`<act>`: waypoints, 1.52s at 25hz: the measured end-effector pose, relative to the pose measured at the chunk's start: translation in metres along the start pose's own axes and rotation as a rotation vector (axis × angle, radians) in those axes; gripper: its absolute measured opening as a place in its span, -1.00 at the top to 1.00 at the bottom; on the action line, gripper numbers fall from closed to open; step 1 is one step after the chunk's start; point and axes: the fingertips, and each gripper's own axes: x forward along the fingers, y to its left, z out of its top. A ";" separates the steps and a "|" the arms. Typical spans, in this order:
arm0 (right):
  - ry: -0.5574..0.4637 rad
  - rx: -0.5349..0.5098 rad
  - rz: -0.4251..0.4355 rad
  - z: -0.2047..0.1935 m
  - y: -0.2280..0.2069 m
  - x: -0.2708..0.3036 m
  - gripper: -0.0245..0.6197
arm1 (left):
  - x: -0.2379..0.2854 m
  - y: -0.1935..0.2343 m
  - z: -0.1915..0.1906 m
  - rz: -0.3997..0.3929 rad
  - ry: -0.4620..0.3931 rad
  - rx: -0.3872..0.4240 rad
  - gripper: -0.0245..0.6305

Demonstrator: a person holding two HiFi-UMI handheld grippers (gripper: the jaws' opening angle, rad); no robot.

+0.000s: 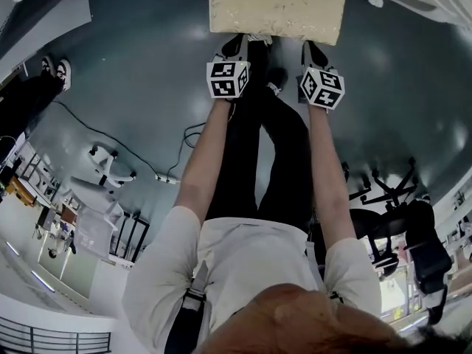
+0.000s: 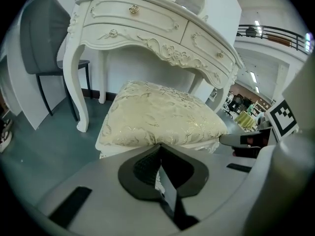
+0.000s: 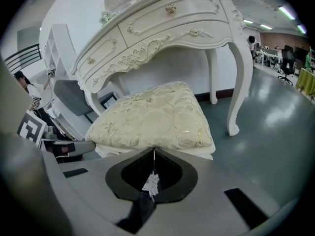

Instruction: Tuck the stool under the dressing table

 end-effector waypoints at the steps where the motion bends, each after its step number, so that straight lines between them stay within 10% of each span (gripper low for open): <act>1: -0.001 -0.009 0.005 0.002 0.001 0.001 0.79 | 0.000 0.001 0.001 0.005 -0.003 -0.006 0.88; 38: -0.053 -0.063 0.058 0.119 -0.014 0.091 0.79 | 0.087 0.039 0.111 0.055 -0.107 -0.001 0.88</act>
